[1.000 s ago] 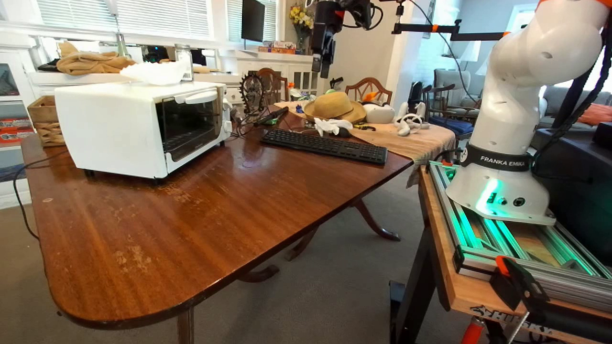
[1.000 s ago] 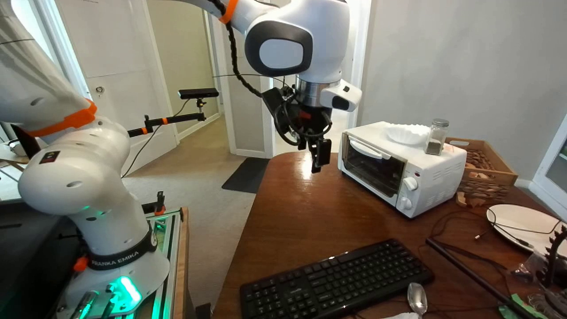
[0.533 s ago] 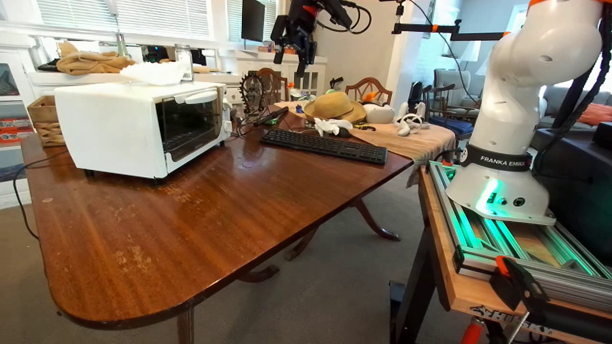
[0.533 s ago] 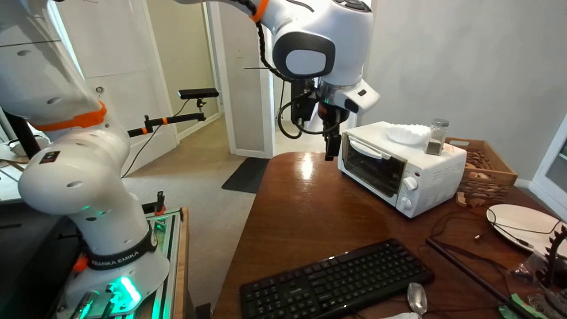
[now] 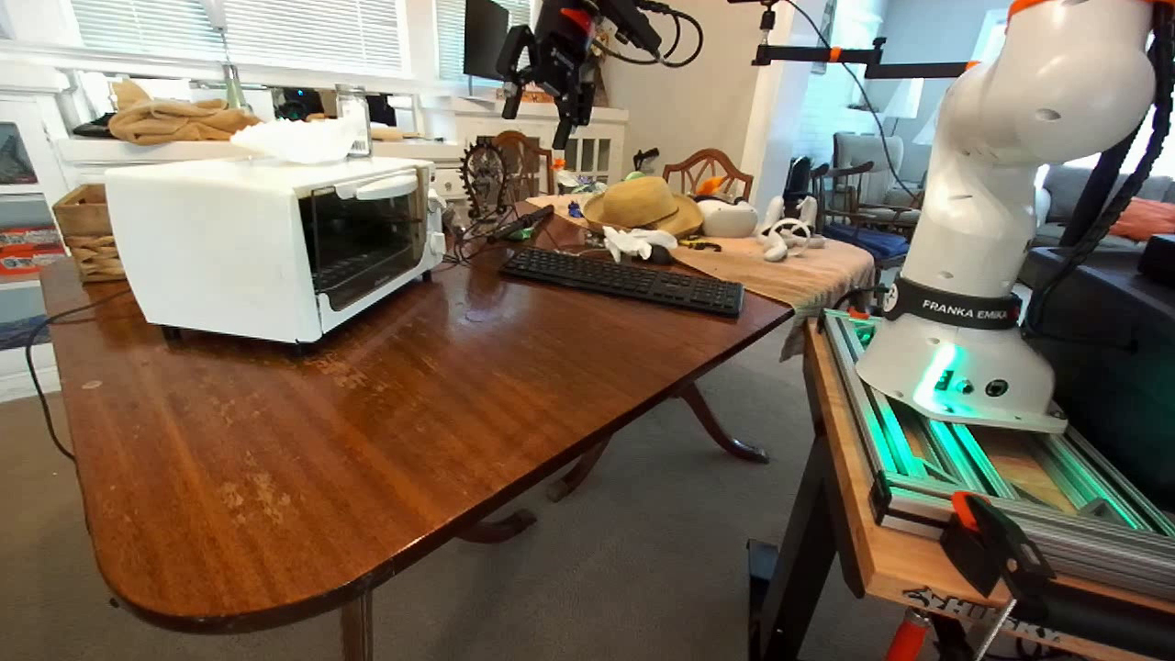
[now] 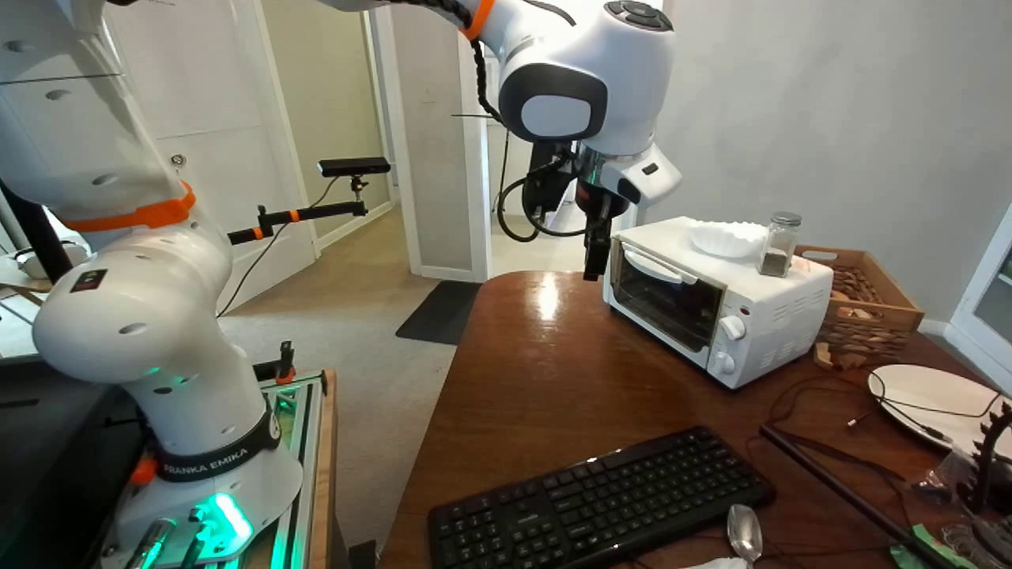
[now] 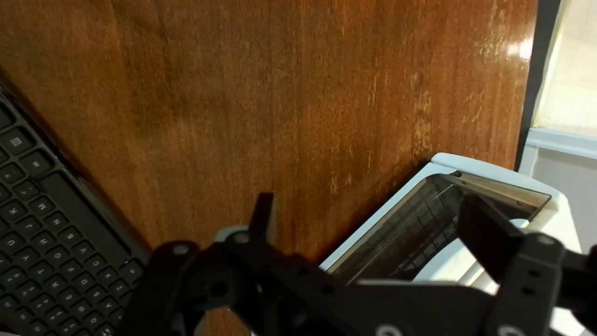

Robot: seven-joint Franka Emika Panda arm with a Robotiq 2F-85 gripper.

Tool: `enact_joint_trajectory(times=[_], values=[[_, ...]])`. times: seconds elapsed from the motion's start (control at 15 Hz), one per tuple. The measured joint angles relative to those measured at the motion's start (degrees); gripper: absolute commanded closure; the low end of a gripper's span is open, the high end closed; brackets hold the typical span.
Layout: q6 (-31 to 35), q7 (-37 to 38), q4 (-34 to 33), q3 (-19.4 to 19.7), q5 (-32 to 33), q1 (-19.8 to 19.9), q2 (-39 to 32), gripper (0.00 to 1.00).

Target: Open the oven then pull out the tray

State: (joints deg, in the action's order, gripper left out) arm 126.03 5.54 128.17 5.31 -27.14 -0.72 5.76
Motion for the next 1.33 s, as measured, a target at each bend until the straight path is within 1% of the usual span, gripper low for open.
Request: enact_joint_trajectory(times=[0.47,0.53,0.73,0.87,1.0,1.2,1.33], values=[[0.00,0.00,0.00,-0.05,-0.09,0.07,0.00,0.00],[0.07,0.01,-0.01,-0.10,-0.88,0.16,0.00,0.00],[2.88,1.98,-0.13,-0.14,-8.04,0.32,-0.33,0.00],[6.03,4.34,-0.27,-0.47,-11.98,0.37,-1.02,0.00],[9.51,7.81,-0.33,-0.94,-14.50,0.40,-1.98,0.00],[13.60,15.54,-0.51,-1.73,-15.23,0.43,-3.86,0.00],[14.90,20.63,-0.88,-2.56,-15.21,0.41,-5.51,0.00]])
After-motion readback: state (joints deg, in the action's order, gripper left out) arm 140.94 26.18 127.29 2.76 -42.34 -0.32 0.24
